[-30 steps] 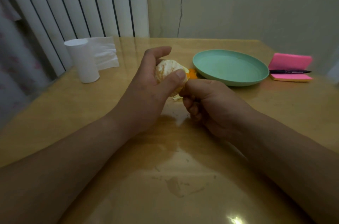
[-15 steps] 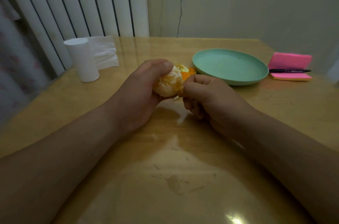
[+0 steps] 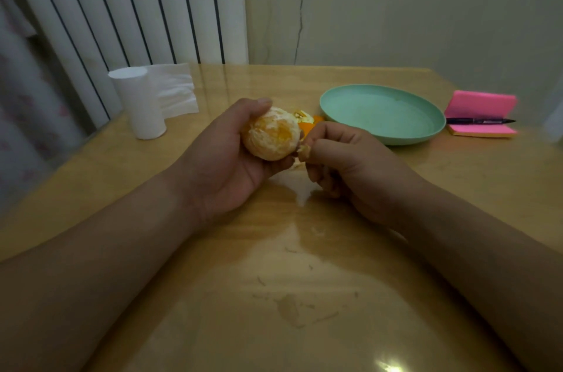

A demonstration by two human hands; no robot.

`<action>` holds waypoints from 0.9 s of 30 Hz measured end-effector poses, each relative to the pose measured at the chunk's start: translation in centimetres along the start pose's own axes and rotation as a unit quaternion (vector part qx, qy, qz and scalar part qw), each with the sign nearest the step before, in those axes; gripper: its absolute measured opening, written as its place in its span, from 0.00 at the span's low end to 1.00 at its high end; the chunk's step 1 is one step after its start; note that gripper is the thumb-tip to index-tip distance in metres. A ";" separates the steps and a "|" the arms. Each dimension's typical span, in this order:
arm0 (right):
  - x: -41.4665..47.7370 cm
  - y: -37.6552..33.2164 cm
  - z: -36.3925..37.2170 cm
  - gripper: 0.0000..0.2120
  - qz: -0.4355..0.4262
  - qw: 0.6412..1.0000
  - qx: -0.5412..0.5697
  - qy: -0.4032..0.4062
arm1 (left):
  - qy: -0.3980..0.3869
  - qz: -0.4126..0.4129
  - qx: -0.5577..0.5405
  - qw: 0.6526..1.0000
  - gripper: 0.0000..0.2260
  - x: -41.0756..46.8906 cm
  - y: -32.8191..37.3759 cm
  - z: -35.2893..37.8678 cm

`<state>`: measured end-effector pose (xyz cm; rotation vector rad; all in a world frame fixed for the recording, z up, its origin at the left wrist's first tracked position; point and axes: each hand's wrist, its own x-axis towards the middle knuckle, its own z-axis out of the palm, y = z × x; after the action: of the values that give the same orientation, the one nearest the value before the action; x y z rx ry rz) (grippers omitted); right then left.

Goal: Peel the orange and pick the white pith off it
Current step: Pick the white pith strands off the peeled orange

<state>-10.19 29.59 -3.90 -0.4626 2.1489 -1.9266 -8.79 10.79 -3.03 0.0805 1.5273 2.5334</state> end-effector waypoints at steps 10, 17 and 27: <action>-0.3 0.8 0.1 0.06 -0.099 0.930 -0.348 0.065 | 0.058 0.002 0.002 0.998 0.16 0.4 0.1 -0.4; -0.2 1.0 0.2 0.08 -0.152 0.884 -0.433 0.083 | 0.084 0.006 -0.005 0.996 0.12 0.7 0.0 -0.6; -0.2 1.1 0.7 0.05 -0.181 0.914 -0.345 0.113 | 0.086 0.011 0.007 0.996 0.10 0.4 -0.1 -0.1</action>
<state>-9.86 29.14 -5.08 -0.8366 3.0697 -1.3434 -9.15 10.82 -3.23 -0.1238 1.6141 2.6059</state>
